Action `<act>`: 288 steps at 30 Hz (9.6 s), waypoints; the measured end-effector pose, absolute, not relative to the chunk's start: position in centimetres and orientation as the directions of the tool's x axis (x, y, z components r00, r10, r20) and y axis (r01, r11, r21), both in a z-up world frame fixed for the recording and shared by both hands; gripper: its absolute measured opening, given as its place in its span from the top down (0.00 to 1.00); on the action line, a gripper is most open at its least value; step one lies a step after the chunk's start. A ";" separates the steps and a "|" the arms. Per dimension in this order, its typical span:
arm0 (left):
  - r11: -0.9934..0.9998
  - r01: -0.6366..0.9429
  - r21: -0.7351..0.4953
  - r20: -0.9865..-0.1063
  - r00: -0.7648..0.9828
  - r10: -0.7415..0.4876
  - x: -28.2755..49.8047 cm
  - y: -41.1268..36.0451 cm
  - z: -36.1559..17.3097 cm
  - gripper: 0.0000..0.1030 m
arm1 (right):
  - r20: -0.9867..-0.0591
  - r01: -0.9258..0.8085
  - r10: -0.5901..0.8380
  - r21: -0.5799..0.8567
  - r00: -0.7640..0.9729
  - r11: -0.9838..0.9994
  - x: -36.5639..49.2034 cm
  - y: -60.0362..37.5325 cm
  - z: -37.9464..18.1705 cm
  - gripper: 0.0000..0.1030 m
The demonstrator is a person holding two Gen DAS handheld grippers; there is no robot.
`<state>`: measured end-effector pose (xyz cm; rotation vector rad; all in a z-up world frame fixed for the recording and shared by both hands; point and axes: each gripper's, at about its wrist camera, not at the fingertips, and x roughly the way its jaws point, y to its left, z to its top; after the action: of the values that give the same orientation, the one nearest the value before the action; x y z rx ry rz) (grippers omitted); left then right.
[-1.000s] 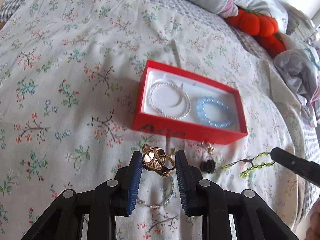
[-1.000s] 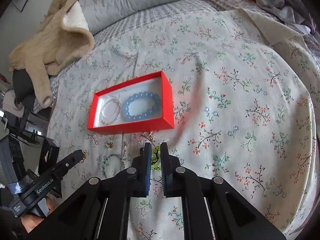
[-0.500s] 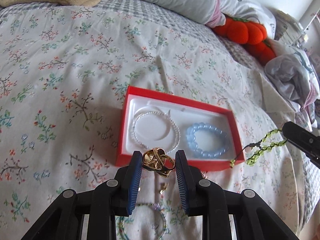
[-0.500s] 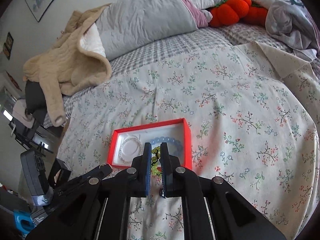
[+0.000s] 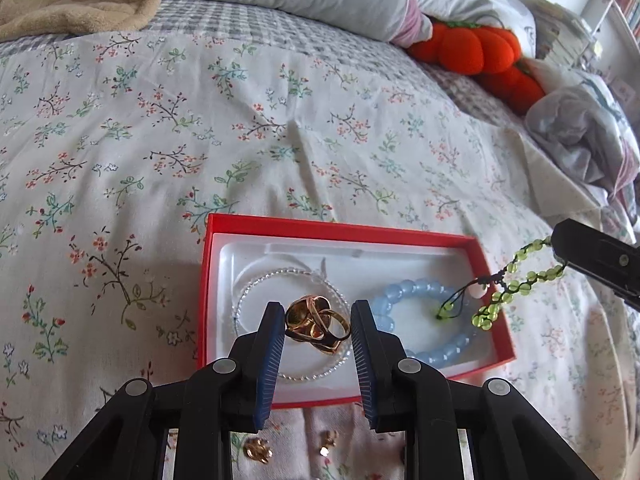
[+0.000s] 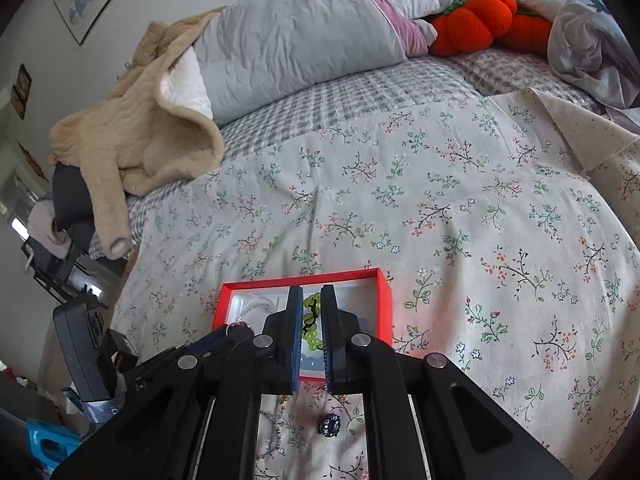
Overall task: Organize jewelry
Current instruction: 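Drop the gold ring into the box with the left tool while the right tool carries the green bracelet, then open the right tool onto the blue bracelet and withdraw both tools, then grasp the green-and-purple beaded bracelet with the left tool while the right tool grasps the black ring, then carry the bracelet and black ring over the red box with both tools, then open the left tool to drop the bracelet in the box while the right tool releases the black ring, then move both tools out of the box toward the gold earrings beside it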
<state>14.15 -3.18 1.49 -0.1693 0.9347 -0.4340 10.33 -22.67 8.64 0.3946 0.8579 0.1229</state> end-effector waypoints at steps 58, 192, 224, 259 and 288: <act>0.985 0.117 -0.124 -0.854 0.494 -0.166 9.6 -0.7 2.5 0.11 | -0.890 0.168 0.082 0.174 0.449 0.970 8.0 -22.0 3.8 0.39; 0.937 0.256 -0.237 -0.724 0.597 -0.346 10.6 -2.8 4.0 0.51 | -0.780 0.092 0.317 0.429 0.540 0.899 7.4 -22.3 4.9 0.79; 0.960 0.268 -0.078 -0.768 0.598 -0.229 10.5 -4.4 3.2 0.22 | -0.799 0.109 0.282 0.394 0.532 0.913 10.6 -22.7 3.9 0.79; 0.964 0.103 -0.246 -0.872 0.411 -0.266 8.3 -0.1 1.8 0.20 | -0.803 0.132 0.247 0.372 0.543 0.919 8.9 -21.8 5.2 0.48; 0.945 0.036 -0.326 -0.887 0.334 -0.319 9.5 1.1 -2.5 0.45 | -0.937 0.250 0.138 0.225 0.322 0.942 6.1 -22.4 1.0 0.40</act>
<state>9.50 1.09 -2.48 -0.2670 1.2120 -0.2356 6.07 -22.45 1.05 0.3589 1.2489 -0.0758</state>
